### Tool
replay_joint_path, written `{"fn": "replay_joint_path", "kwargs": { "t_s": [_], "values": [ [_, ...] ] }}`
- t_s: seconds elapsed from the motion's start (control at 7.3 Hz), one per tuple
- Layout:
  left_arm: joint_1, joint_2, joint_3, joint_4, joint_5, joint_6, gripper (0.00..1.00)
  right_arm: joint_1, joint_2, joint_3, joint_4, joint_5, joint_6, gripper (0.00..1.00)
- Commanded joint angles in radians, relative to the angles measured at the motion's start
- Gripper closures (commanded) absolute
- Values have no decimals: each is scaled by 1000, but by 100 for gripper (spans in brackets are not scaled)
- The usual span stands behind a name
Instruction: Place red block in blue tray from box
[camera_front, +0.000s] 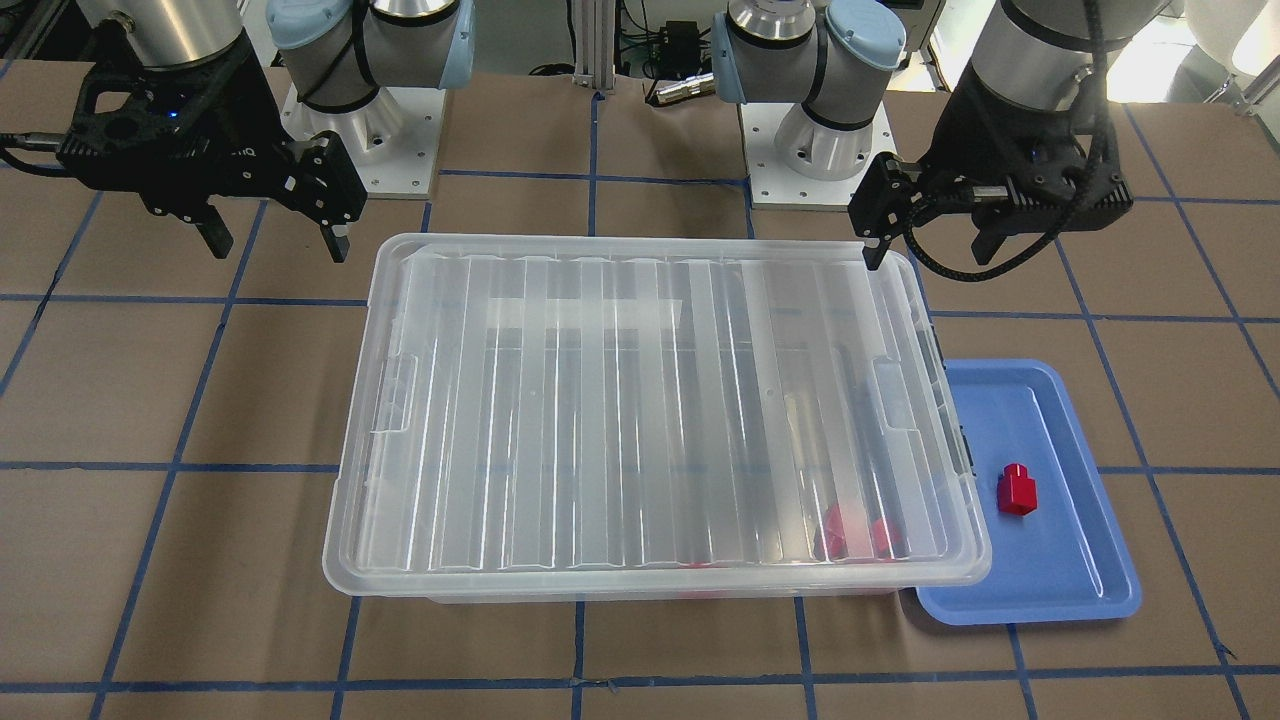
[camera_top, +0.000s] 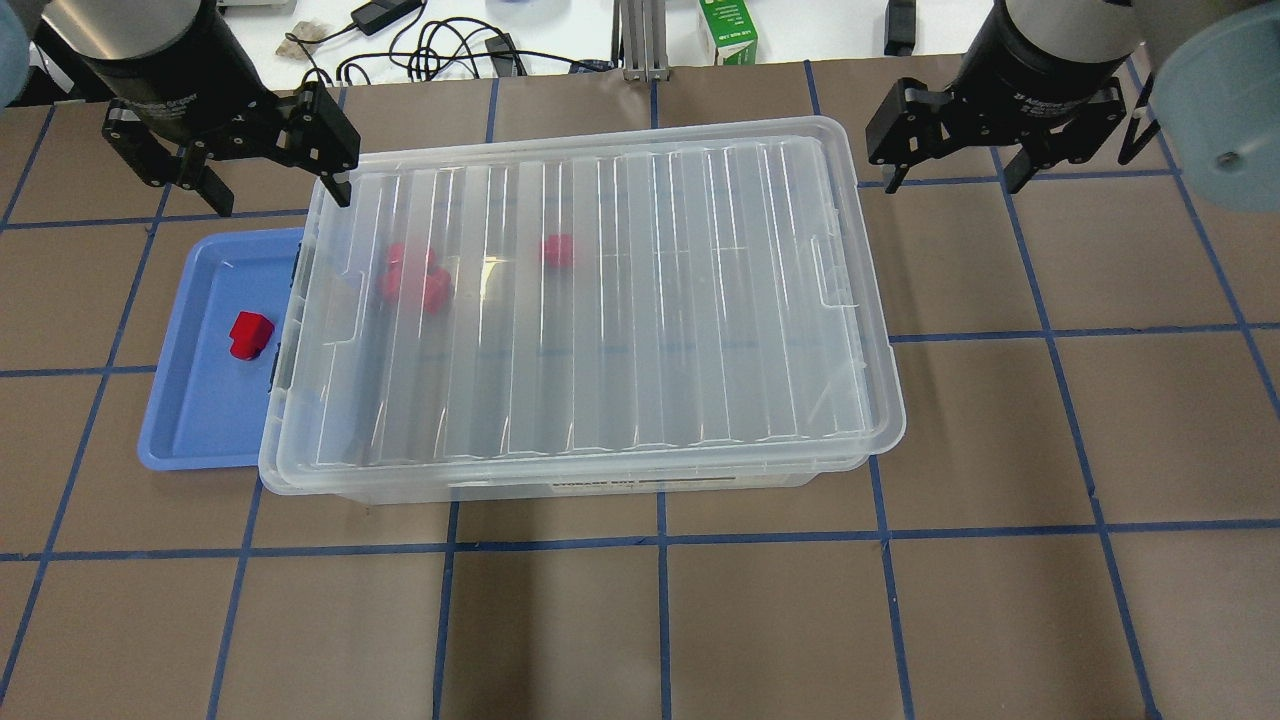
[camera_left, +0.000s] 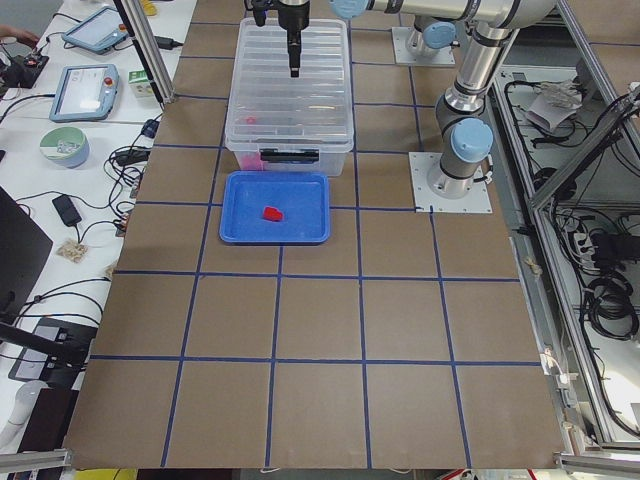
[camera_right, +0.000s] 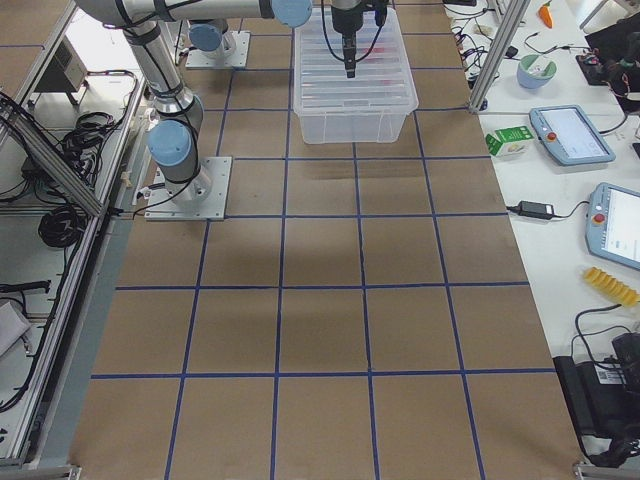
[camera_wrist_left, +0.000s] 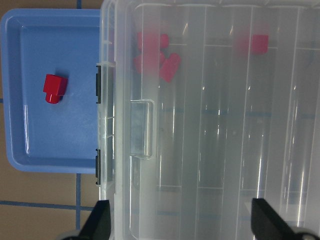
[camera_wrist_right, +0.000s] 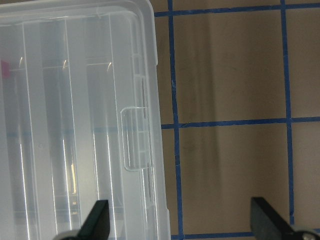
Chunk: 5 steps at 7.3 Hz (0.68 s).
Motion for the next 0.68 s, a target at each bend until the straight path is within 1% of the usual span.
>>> {"fn": "replay_joint_path", "kwargs": {
  "t_s": [0.0, 0.55],
  "values": [
    [-1, 3, -5, 0, -1, -1, 0, 0, 1, 1, 1, -1, 3, 0],
    [-1, 9, -10, 0, -2, -1, 0, 0, -1, 4, 1, -3, 3, 0]
  ]
}}
